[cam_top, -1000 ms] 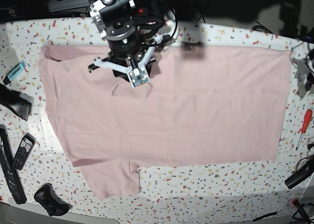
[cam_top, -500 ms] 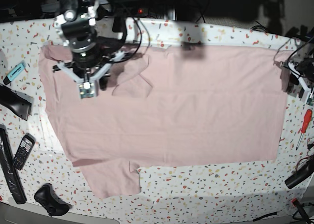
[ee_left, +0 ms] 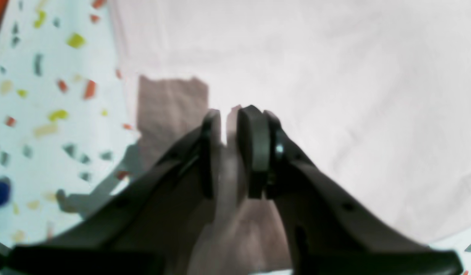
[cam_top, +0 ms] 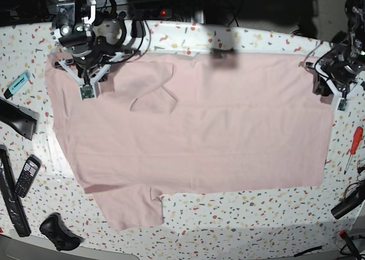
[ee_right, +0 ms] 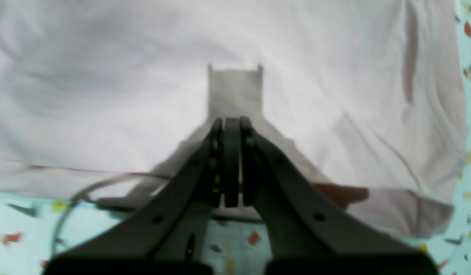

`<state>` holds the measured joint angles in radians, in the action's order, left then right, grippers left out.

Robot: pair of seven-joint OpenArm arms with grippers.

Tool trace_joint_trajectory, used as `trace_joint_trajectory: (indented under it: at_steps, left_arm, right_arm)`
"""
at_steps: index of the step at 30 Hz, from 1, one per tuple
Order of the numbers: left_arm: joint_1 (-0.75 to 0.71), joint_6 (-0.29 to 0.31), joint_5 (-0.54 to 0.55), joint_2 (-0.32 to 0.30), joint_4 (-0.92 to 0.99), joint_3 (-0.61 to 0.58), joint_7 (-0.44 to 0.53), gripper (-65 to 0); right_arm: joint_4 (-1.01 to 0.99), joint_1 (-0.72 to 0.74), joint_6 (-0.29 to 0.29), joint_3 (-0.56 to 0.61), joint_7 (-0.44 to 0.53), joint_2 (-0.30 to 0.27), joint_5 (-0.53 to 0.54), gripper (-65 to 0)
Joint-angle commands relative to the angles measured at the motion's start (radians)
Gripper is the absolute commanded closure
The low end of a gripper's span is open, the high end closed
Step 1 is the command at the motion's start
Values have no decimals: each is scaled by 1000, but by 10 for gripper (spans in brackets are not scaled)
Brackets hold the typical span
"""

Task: Fold the T-shirt properly
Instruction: 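Grasp the shirt's collar-side edge corners with both grippers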

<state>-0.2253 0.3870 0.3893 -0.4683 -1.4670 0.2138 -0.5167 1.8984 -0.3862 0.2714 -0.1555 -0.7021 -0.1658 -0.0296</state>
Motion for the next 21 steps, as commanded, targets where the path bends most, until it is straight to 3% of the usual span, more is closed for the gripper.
trace_joint_trajectory:
  at_steps: [1, 6, 11, 16, 21]
  left_arm:
    - [-13, -4, 5, -4, -12, 9, 21, -109]
    - [-103, -3, -17, 11, -12, 9, 134, -77]
    - [-138, -5, -66, 11, -12, 9, 142, -43]
    - [-164, -5, -67, 11, -12, 9, 121, 0]
    - [-212, -4, -68, 10, -12, 9, 121, 0]
  right_arm:
    - [16, -3, 2, -8, 18, -7, 3, 0]
    - [16, -62, 2, -9, 22, -55, 3, 0]
    - [16, -131, 2, -9, 23, -122, 22, 0]
    - [16, -192, 2, -10, 21, -131, 30, 0]
    - [16, -237, 2, -18, 21, -130, 29, 0]
